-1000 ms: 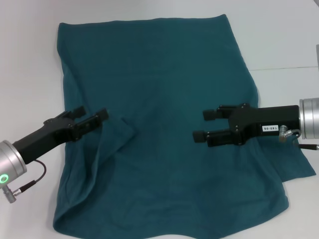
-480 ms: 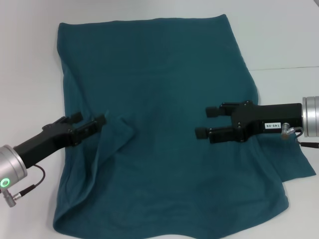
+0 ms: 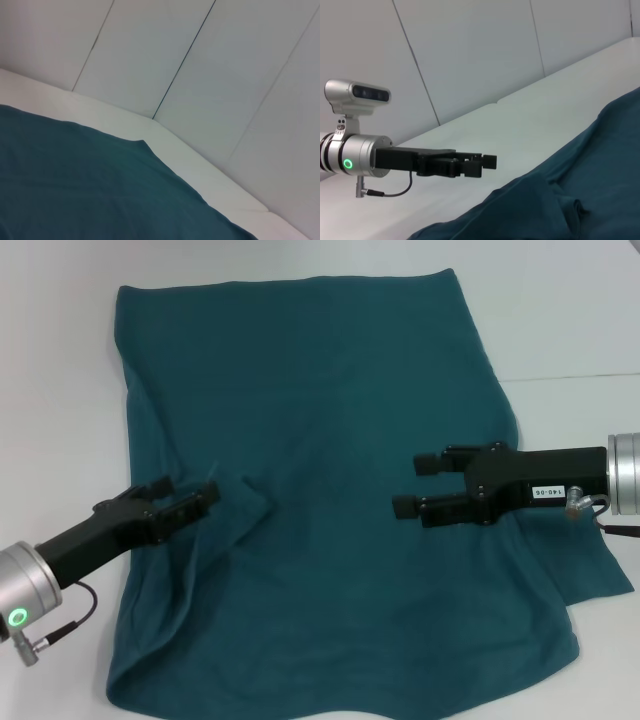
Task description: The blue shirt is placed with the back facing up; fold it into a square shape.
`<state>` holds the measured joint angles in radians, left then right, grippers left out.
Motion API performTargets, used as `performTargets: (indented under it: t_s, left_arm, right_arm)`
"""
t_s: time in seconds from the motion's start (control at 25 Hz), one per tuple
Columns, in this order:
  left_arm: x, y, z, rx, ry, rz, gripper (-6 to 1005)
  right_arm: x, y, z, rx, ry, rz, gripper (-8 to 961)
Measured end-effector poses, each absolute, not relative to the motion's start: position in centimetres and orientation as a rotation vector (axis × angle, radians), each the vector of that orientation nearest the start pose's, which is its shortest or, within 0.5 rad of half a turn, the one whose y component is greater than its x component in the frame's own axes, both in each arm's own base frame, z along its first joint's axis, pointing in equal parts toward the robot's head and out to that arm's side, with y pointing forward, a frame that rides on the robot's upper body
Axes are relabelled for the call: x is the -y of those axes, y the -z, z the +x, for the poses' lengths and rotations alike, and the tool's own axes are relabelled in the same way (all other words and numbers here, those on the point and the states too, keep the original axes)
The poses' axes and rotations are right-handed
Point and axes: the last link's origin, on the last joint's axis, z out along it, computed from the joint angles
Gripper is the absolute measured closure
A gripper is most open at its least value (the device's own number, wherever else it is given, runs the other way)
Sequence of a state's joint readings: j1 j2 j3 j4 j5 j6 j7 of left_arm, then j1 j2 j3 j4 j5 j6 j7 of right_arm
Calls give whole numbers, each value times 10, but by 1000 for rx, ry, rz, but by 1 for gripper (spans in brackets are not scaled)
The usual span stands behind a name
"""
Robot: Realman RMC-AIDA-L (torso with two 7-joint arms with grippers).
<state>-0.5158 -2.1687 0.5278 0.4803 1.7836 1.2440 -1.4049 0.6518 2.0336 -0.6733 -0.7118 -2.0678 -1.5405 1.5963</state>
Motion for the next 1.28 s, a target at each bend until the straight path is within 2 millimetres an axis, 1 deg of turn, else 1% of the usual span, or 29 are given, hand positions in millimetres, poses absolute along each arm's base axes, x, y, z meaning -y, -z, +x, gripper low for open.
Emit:
performTargets:
  t_s: [0.24, 0.44, 0.56, 0.72, 0.92, 1.12, 1.28]
  left_arm:
    - [-346, 28, -283, 1048, 947, -2199, 76]
    - [-341, 26, -274, 1019, 1012, -2247, 76]
    - [-338, 22, -268, 974, 1046, -2288, 76]
    - [-335, 19, -262, 918, 1045, -2350, 76]
    - [-326, 14, -253, 825, 1073, -2450, 76]
    - [-318, 13, -244, 765, 1097, -2540, 77]
    - [-318, 13, -241, 751, 1089, -2577, 77]
  right_arm:
    - [-371, -25, 233, -714, -620, -2727, 69]
    - [-375, -31, 245, -836, -615, -2636, 69]
    - [-376, -38, 257, -936, -613, -2555, 69]
    - [-375, -47, 271, -1068, -618, -2460, 70]
    - [-372, -62, 292, -1280, -643, -2302, 70]
    - [-359, -83, 317, -1460, -733, -2120, 71]
    - [-346, -91, 335, -1576, -737, -2025, 71]
